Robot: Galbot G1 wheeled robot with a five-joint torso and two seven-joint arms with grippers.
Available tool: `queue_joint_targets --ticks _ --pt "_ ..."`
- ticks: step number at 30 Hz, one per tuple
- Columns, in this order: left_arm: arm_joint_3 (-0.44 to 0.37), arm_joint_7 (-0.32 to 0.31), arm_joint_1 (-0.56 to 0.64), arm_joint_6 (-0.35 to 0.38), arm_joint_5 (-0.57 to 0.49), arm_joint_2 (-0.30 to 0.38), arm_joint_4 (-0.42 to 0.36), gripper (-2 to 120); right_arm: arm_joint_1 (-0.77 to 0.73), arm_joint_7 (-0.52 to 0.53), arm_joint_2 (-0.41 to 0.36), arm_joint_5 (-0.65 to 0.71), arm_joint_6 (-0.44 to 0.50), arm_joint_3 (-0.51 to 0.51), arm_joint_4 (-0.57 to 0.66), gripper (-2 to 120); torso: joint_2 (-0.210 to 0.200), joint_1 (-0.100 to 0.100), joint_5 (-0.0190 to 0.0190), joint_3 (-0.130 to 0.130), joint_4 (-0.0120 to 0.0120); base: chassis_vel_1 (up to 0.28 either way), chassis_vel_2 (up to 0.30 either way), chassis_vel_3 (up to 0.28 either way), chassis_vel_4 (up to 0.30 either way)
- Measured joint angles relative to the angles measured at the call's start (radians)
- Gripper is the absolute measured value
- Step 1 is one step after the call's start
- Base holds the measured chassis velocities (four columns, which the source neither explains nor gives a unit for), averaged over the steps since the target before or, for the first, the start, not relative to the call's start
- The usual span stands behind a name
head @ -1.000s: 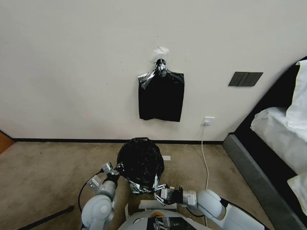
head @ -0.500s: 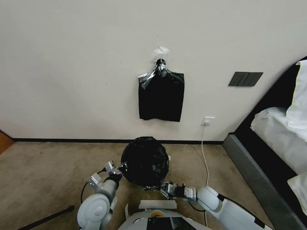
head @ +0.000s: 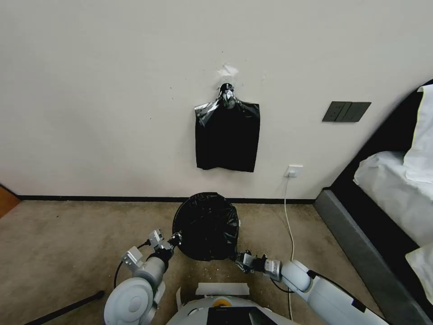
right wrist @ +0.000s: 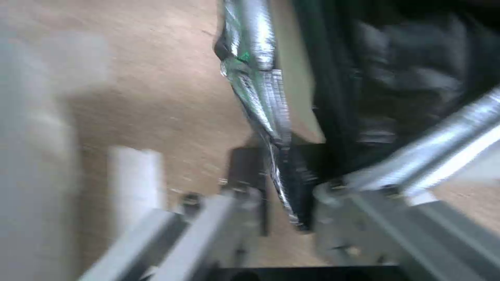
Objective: Place a trash bag onto the trash bin.
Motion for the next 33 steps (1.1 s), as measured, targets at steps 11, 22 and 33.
queue_joint_targets --ticks 11,22,33 --pt "-0.039 -0.012 -0.037 -0.003 0.013 0.020 0.063 2 -0.053 -0.051 -0.013 -0.008 0.043 0.048 0.094 59 0.000 0.000 0.0000 0.000 0.0000 0.000 0.000 0.000 0.000" --pt "-0.039 -0.034 -0.063 -0.005 0.016 0.018 0.097 2 -0.061 -0.066 -0.002 0.000 0.058 0.065 0.123 95 0.000 0.000 0.0003 0.000 0.0001 0.000 0.000 0.000 0.000" --pt "-0.014 -0.051 -0.066 -0.004 0.170 0.054 0.110 2 -0.078 0.206 0.027 0.155 0.037 0.284 0.174 96 0.000 0.000 0.0002 0.000 -0.0001 0.000 0.000 0.000 0.000"
